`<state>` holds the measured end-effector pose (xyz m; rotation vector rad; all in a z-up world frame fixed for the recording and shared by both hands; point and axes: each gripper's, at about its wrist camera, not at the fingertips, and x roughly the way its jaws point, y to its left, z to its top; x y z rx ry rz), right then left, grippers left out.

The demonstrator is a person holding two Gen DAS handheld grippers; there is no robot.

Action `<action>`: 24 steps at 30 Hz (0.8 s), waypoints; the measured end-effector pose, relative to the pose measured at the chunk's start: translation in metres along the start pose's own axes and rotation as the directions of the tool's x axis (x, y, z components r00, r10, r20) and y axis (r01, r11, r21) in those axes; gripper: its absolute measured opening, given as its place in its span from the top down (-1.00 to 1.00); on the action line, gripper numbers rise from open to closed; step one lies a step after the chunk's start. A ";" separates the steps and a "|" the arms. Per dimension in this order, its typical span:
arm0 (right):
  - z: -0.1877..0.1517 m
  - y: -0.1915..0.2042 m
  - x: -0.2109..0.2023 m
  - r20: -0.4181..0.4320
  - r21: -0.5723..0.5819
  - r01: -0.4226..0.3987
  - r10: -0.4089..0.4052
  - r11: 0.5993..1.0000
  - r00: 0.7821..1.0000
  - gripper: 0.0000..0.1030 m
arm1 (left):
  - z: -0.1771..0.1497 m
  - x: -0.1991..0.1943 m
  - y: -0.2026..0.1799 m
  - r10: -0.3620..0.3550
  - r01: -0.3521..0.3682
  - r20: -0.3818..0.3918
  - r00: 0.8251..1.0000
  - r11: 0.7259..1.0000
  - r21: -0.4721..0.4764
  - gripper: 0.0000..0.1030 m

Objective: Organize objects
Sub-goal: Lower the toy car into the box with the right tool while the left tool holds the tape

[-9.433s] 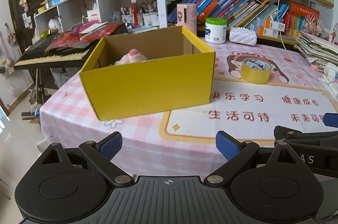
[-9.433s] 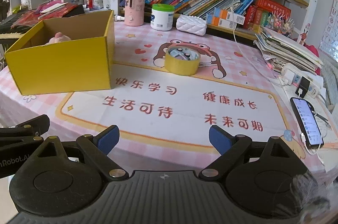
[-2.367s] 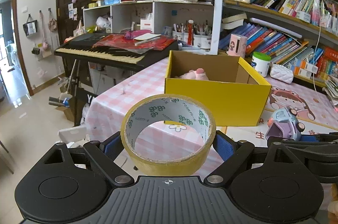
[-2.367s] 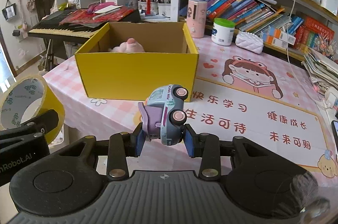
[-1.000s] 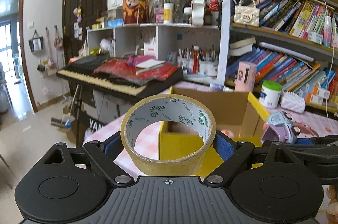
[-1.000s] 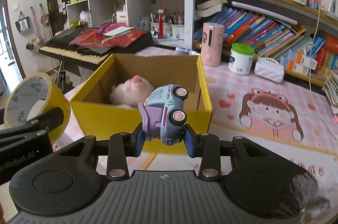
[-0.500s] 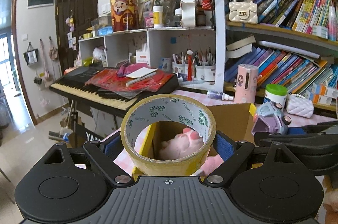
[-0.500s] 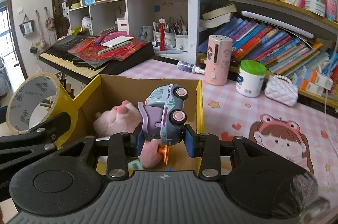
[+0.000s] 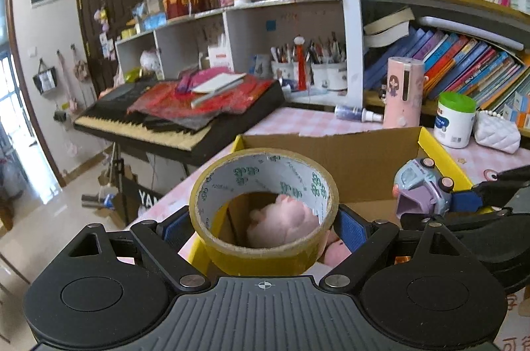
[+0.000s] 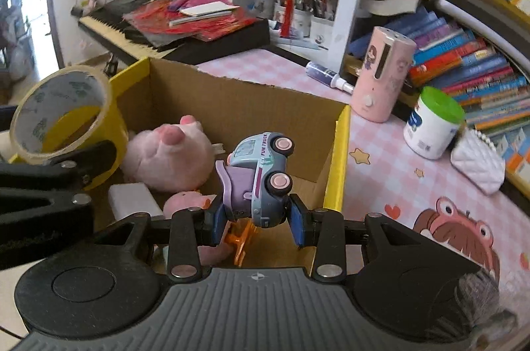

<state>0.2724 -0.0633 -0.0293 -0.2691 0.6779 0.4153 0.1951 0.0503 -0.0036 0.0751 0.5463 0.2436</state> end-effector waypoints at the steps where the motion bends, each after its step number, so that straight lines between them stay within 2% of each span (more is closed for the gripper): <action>1: 0.000 0.000 0.002 0.001 -0.011 -0.001 0.001 1.000 1.000 0.30 | 0.000 0.001 -0.001 0.003 -0.003 -0.001 1.000 1.000 0.008 -0.76; 5: 0.001 0.002 0.006 0.000 -0.043 -0.002 0.002 0.999 1.000 0.30 | 0.001 0.003 -0.003 0.018 -0.018 0.004 1.000 0.999 0.029 -0.77; 7: 0.000 0.004 0.006 -0.002 -0.051 -0.020 0.020 0.999 1.000 0.14 | 0.001 0.003 -0.003 0.015 -0.015 0.003 1.000 0.999 0.029 -0.78; 13: -0.005 0.008 -0.003 0.009 -0.031 -0.037 0.037 0.999 0.999 -0.06 | 0.001 -0.004 -0.006 0.007 -0.007 0.029 1.000 1.000 0.027 -0.90; 15: -0.007 0.008 -0.010 0.025 -0.018 -0.024 0.025 1.000 0.999 -0.14 | 0.003 -0.009 -0.006 0.001 -0.002 0.045 0.999 1.000 0.026 -0.91; 20: -0.009 0.006 -0.033 0.076 0.025 0.024 -0.026 0.999 0.997 -0.19 | 0.007 -0.027 -0.002 -0.005 0.007 0.086 0.996 1.000 -0.016 -0.92; 24: -0.013 0.006 -0.054 0.112 0.068 0.076 -0.083 0.995 0.990 -0.33 | 0.008 -0.043 0.002 0.002 0.004 0.109 0.994 0.998 -0.056 -0.95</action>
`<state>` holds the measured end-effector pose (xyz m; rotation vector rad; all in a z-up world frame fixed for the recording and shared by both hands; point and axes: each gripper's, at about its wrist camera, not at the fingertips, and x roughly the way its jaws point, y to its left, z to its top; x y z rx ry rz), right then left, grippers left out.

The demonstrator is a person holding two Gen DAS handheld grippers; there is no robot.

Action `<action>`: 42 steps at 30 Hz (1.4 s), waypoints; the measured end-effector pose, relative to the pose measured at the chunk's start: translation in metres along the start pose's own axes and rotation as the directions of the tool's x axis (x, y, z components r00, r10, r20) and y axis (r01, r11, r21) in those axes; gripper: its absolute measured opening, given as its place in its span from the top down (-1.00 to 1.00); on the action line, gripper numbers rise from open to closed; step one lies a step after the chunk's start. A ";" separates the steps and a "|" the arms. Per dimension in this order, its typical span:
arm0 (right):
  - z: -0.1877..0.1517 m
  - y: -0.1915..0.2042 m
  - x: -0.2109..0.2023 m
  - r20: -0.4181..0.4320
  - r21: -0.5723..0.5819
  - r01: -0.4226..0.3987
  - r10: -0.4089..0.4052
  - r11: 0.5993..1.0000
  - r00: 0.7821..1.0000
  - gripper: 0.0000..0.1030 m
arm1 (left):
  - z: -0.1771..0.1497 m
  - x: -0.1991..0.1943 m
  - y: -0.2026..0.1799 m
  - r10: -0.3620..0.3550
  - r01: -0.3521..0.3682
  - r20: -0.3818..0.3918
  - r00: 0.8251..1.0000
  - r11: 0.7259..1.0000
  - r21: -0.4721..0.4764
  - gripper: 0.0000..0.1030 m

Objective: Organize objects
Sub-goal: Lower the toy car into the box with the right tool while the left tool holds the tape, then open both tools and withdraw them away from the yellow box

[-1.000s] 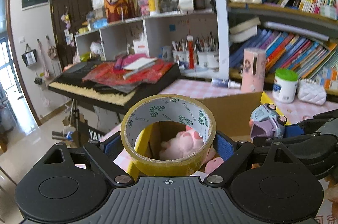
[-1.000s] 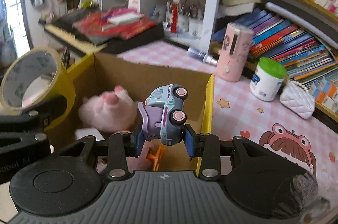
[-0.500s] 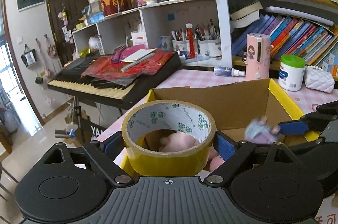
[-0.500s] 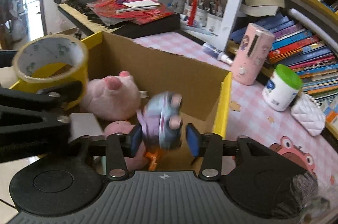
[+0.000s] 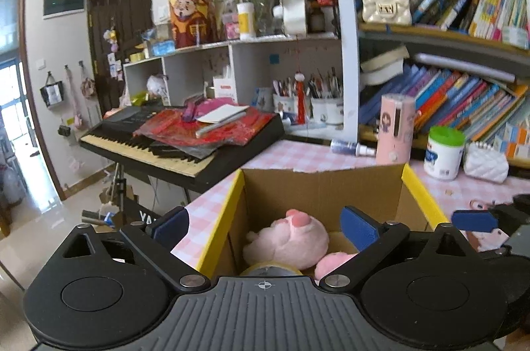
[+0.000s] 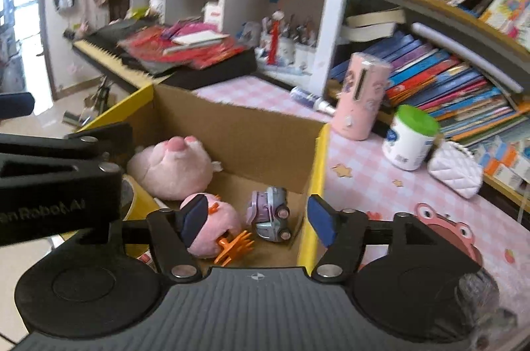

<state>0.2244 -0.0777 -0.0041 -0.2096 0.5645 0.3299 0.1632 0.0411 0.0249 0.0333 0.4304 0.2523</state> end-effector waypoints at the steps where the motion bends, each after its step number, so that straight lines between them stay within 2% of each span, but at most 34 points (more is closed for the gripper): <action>1: -0.002 0.000 -0.006 0.006 0.013 0.015 -0.015 1.000 1.000 -0.38 | 0.000 -0.004 0.001 0.000 0.000 0.002 1.000 1.000 -0.008 -0.96; 7: -0.018 0.001 -0.031 -0.017 0.110 0.078 -0.076 0.991 0.997 -0.58 | -0.014 -0.027 0.007 0.007 -0.007 -0.013 1.000 0.999 -0.036 -0.97; 16: -0.046 0.011 -0.061 -0.089 0.183 0.205 -0.192 0.961 0.977 -0.67 | -0.036 -0.055 0.030 0.003 -0.007 -0.045 0.999 0.997 -0.078 -0.97; 24: -0.072 0.031 -0.092 -0.132 0.199 0.250 -0.227 0.948 0.965 -0.75 | -0.061 -0.080 0.041 -0.022 0.017 -0.117 0.993 0.999 -0.048 -0.97; 30: -0.090 0.037 -0.116 -0.154 0.225 0.299 -0.269 0.927 0.951 -0.78 | -0.073 -0.098 0.041 -0.024 0.021 -0.144 0.989 1.000 -0.018 -0.97; 34: -0.103 0.041 -0.134 -0.161 0.240 0.319 -0.287 0.917 0.944 -0.80 | -0.081 -0.111 0.034 -0.055 0.059 -0.153 0.987 0.998 0.021 -0.97; 42: -0.129 0.042 -0.163 -0.195 0.280 0.388 -0.344 0.878 0.919 -0.81 | -0.095 -0.134 0.023 -0.108 0.120 -0.162 0.981 0.991 0.065 -0.97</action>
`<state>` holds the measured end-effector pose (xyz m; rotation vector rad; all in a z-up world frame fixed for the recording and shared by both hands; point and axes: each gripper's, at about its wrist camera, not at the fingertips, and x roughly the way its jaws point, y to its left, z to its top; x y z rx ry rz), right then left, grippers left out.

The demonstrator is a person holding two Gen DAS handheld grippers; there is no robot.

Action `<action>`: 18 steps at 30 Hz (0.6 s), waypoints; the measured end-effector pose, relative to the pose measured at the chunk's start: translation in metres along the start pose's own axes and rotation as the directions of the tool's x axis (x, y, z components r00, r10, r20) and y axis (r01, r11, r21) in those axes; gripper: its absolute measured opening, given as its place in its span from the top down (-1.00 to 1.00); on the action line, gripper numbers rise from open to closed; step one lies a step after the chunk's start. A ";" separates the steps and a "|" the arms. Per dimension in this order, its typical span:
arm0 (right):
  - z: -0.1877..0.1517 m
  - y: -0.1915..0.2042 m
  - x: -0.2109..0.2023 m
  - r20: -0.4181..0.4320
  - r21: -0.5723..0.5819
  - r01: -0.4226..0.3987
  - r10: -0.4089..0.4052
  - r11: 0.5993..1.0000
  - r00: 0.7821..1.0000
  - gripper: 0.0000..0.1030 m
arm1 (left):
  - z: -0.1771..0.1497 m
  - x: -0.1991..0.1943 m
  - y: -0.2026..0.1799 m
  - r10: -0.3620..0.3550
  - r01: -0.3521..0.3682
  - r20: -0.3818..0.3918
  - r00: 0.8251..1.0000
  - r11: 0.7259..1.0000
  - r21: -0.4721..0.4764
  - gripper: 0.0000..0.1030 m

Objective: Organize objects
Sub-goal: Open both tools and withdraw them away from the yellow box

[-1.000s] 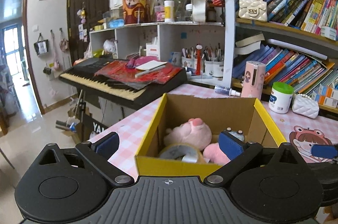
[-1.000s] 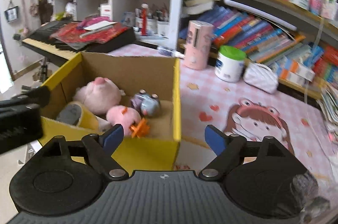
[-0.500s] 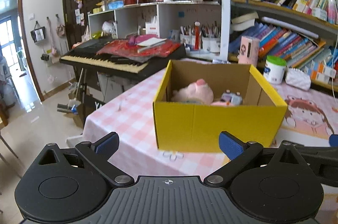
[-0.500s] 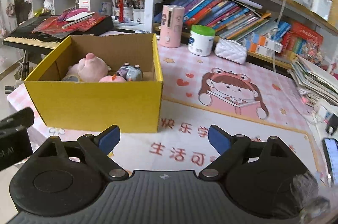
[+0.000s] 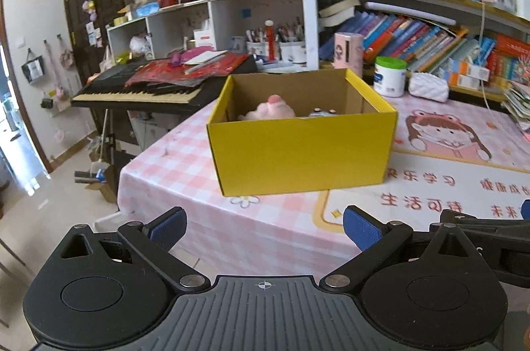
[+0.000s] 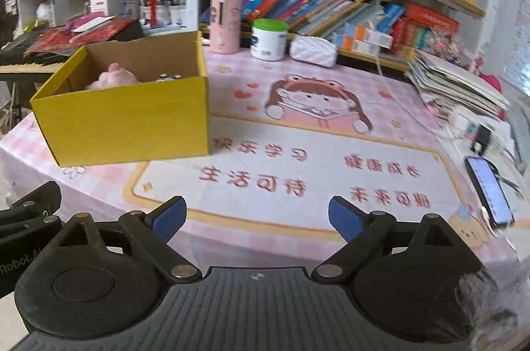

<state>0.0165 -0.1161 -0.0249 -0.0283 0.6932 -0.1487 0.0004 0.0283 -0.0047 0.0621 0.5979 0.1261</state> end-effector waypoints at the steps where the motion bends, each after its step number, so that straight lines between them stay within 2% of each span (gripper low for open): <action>1: -0.002 -0.001 -0.002 0.000 0.004 0.008 -0.008 1.000 1.000 -0.81 | -0.001 -0.001 -0.001 -0.005 0.005 -0.002 1.000 1.000 0.003 -0.97; 8: -0.008 -0.013 -0.010 -0.001 0.031 0.063 -0.063 0.998 0.998 -0.83 | -0.002 -0.008 -0.009 -0.048 0.048 0.001 0.999 0.999 0.022 -0.98; 18: -0.009 -0.024 -0.011 -0.006 0.059 0.108 -0.108 0.992 0.994 -0.85 | -0.001 -0.006 -0.024 -0.037 0.038 -0.021 0.999 0.997 0.064 -0.99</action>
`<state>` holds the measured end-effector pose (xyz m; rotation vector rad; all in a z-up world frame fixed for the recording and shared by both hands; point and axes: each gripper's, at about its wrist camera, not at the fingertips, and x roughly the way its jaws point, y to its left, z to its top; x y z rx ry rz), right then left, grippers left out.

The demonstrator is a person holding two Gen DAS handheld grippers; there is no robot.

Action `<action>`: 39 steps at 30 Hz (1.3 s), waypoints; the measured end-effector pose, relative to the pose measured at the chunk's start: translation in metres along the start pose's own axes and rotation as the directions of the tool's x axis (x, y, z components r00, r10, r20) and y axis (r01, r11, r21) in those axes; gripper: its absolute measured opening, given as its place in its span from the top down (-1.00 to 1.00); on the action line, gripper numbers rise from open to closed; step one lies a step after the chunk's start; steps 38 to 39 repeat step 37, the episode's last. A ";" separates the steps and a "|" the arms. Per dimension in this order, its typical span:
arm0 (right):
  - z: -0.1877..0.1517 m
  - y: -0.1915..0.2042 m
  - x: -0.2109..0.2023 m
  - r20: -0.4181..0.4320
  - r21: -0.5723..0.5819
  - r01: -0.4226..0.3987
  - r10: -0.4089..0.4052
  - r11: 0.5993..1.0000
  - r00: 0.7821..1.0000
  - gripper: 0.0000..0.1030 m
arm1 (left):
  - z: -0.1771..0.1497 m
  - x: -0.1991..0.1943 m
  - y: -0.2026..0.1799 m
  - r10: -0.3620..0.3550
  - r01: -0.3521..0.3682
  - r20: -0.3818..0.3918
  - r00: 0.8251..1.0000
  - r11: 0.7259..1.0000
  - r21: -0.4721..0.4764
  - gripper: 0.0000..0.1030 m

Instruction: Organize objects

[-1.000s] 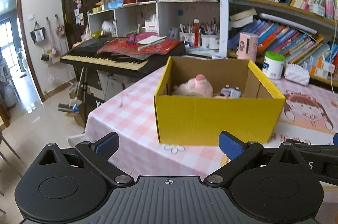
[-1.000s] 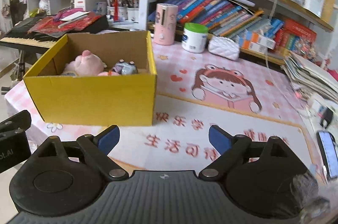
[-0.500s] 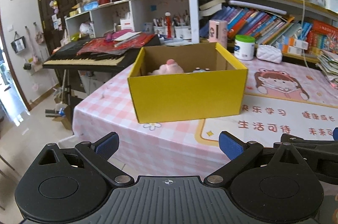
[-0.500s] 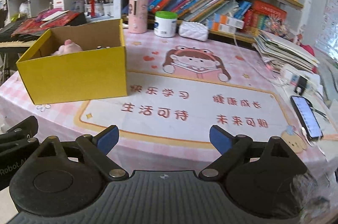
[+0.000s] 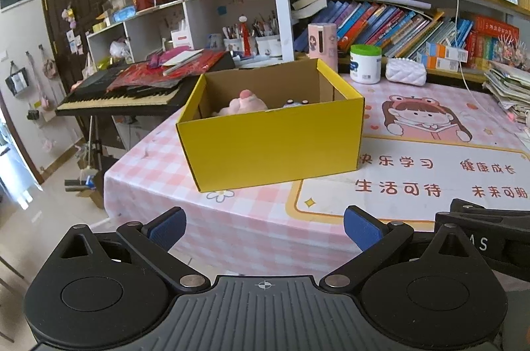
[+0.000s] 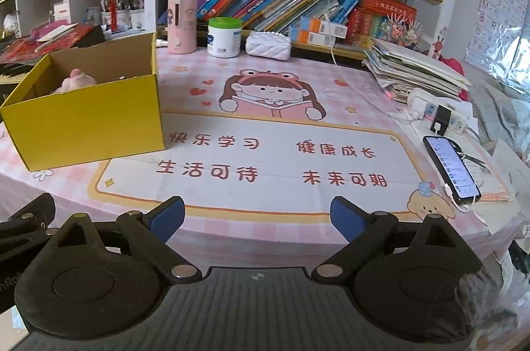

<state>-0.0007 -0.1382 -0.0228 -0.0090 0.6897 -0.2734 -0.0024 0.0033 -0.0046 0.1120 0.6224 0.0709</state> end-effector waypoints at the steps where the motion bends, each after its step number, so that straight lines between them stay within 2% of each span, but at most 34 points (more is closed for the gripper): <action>1: 0.000 -0.001 0.000 0.000 0.000 0.003 -0.003 1.000 1.000 -0.85 | 0.001 0.001 -0.002 0.001 -0.001 0.000 1.000 1.000 0.000 -0.99; 17: 0.008 -0.023 0.007 -0.006 0.036 0.055 -0.055 0.998 0.998 -0.88 | 0.012 0.005 -0.026 -0.014 0.013 0.034 0.999 0.999 0.035 -0.99; 30: 0.008 -0.022 0.013 -0.024 0.029 0.065 -0.065 0.997 0.998 -0.87 | 0.013 0.017 -0.025 -0.046 0.046 -0.030 0.998 0.999 0.008 -0.99; 39: 0.010 -0.018 0.016 -0.024 0.028 0.062 -0.061 0.998 0.998 -0.87 | 0.015 0.020 -0.023 -0.047 0.047 -0.036 0.998 0.999 -0.004 -0.98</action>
